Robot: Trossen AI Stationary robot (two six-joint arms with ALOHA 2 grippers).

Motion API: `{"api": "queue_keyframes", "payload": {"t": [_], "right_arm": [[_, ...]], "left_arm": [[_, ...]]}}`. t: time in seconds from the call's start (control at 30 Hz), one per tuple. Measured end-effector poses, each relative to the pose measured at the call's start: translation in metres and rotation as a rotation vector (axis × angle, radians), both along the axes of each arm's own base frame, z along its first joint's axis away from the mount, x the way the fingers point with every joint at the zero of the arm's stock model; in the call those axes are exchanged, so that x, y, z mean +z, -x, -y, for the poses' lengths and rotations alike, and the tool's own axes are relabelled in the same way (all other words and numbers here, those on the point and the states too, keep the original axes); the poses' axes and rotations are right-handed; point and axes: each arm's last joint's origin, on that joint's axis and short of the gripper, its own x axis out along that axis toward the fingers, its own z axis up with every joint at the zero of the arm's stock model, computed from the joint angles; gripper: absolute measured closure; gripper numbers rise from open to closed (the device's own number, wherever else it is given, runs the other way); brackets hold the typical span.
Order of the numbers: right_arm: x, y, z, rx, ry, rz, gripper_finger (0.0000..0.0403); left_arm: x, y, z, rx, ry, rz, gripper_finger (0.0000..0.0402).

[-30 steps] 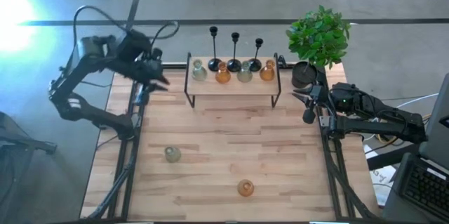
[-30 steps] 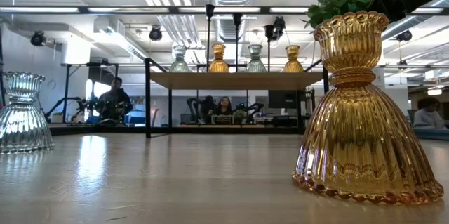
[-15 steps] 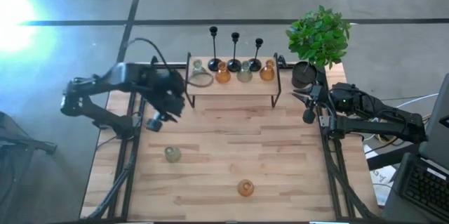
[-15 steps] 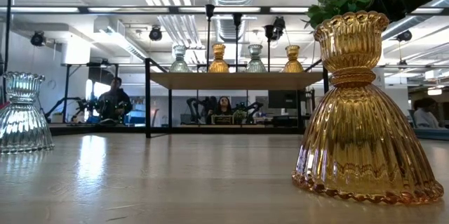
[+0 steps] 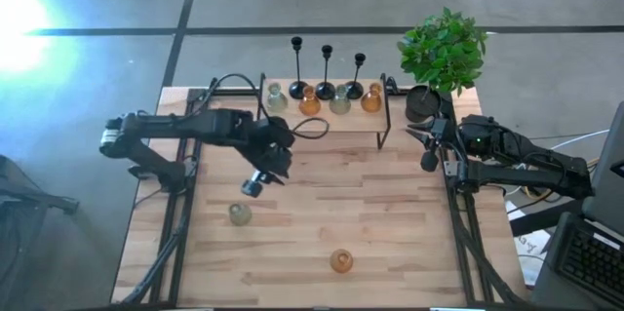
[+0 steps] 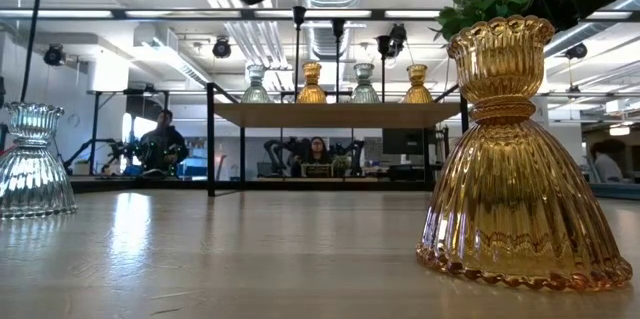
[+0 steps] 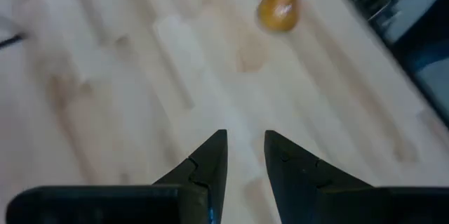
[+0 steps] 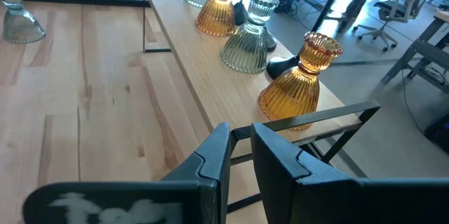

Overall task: Pick & Place candle stick holders
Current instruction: Put the green candle holder on the shelf

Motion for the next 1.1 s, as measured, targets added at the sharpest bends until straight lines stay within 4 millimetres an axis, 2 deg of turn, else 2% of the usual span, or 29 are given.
{"api": "queue_keyframes", "payload": {"t": [0.13, 0.2, 0.4, 0.63, 0.73, 0.83, 1.1], "right_arm": [[0.000, 0.000, 0.000, 0.000, 0.000, 0.000, 0.0351], [0.000, 0.000, 0.000, 0.000, 0.000, 0.000, 0.0351], [0.000, 0.000, 0.000, 0.000, 0.000, 0.001, 0.0351], [0.000, 0.000, 0.000, 0.000, 0.000, 0.000, 0.0351], [0.000, 0.000, 0.000, 0.000, 0.000, 0.000, 0.0351], [0.000, 0.000, 0.000, 0.000, 0.000, 0.000, 0.0351], [0.000, 0.000, 0.000, 0.000, 0.000, 0.000, 0.0351]], "left_arm": [[-0.003, -0.009, 0.011, -0.061, 0.043, 0.004, 0.0303], [-0.006, -0.005, 0.016, -0.064, 0.032, -0.052, 0.0304], [-0.005, 0.032, 0.026, 0.068, 0.041, -0.260, 0.0327], [-0.013, 0.067, 0.025, 0.377, 0.144, -0.353, 0.0344], [-0.022, 0.079, 0.023, 0.485, 0.154, -0.378, 0.0344], [-0.031, 0.089, 0.023, 0.512, 0.181, -0.403, 0.0344], [-0.045, 0.108, 0.032, 0.419, 0.244, -0.401, 0.0344]]}}
